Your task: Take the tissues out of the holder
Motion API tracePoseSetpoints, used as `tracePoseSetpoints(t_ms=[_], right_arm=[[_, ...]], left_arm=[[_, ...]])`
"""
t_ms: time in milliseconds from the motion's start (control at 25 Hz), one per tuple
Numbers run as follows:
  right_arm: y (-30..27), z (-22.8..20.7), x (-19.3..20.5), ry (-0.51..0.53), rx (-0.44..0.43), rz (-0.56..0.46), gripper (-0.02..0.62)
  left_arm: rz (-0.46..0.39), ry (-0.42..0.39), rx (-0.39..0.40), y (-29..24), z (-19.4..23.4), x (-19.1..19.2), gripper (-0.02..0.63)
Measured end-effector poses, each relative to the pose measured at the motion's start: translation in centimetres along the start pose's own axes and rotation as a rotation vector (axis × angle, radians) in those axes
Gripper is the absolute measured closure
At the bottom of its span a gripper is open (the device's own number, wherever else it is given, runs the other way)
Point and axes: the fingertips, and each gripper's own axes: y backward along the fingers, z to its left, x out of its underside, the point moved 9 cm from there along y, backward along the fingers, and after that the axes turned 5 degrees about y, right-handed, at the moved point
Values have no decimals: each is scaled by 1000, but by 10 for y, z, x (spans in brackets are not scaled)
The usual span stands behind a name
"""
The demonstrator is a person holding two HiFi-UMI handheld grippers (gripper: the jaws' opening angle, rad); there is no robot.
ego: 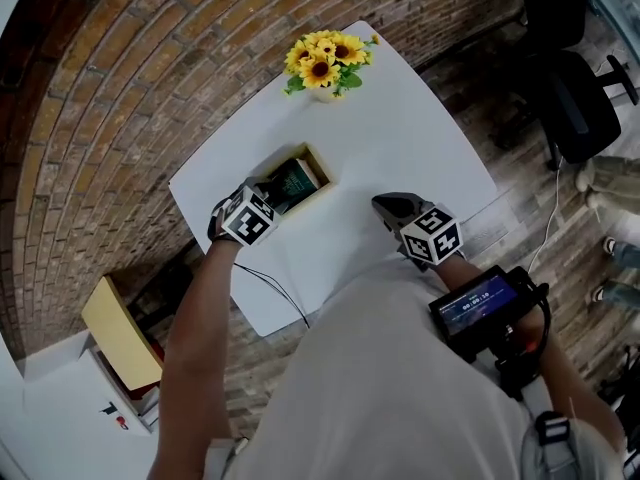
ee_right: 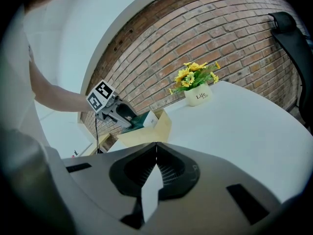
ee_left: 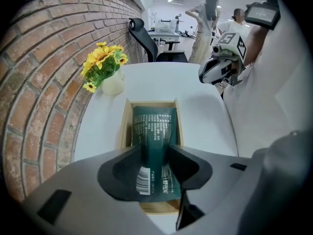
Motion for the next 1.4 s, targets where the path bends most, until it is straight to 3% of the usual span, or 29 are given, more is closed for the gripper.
tracePoseSetpoints(t_ms=[400,960,1400], right_arm=[[6,11,1,24,-22,-1,589],[-1,28,0,74,-89,24,589],[-14,45,3,110,-141,55,589]], left_arm=[[-85,15,-86,35,-12,3,419],[-246,194,-230,96,-28,31,423],[-241,299,-272,116,-53,76,428]])
